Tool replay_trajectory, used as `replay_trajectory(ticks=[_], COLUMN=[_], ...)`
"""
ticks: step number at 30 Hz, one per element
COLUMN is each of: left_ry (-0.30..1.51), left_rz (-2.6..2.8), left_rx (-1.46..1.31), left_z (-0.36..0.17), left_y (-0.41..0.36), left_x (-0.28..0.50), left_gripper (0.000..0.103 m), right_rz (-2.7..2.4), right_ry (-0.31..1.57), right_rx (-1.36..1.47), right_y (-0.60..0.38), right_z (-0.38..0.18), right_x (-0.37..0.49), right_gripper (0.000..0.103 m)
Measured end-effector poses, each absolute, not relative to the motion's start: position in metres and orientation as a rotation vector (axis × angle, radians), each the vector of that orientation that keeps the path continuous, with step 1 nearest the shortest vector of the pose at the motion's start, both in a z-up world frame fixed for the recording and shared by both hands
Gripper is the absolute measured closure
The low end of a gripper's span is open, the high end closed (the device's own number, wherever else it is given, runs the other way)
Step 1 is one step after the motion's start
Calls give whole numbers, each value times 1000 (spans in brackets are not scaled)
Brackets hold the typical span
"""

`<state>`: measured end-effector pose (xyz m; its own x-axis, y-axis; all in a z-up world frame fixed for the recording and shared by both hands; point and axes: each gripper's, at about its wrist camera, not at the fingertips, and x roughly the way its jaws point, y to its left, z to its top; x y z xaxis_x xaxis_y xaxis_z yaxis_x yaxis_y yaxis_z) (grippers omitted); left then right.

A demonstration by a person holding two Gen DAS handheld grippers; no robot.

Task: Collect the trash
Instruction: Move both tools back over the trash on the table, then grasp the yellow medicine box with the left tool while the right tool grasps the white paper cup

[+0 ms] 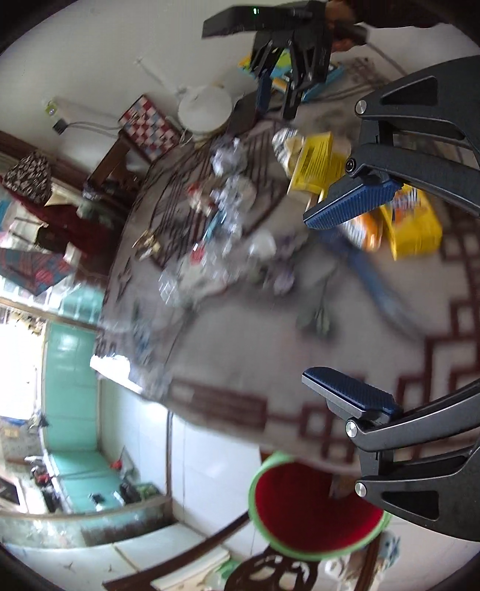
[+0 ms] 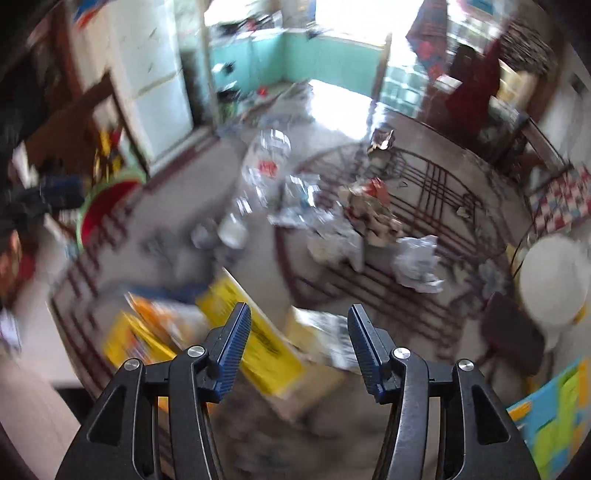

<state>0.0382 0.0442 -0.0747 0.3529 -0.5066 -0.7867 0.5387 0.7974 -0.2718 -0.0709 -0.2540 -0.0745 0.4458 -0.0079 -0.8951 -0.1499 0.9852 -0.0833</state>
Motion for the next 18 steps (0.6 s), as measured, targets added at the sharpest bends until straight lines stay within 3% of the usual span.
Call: replay_trajectory(ticks=[7,16,18], left_ry=[1103,1280,1316], left_rz=[-719,-811,-804], left_rx=[79,75,19], left_z=[-94,-117,-122], left_y=[-11,-63,-74], left_x=[-1,-19,-13], left_gripper=[25,25,25], right_rz=[286,491,499], right_ry=[1262,1304,1289], right_rx=[-410,-668,-639], right_y=[-293,-269,-270], right_z=[-117,-158,-162], right_x=[-64,-44,-41], right_gripper=[50,50,57])
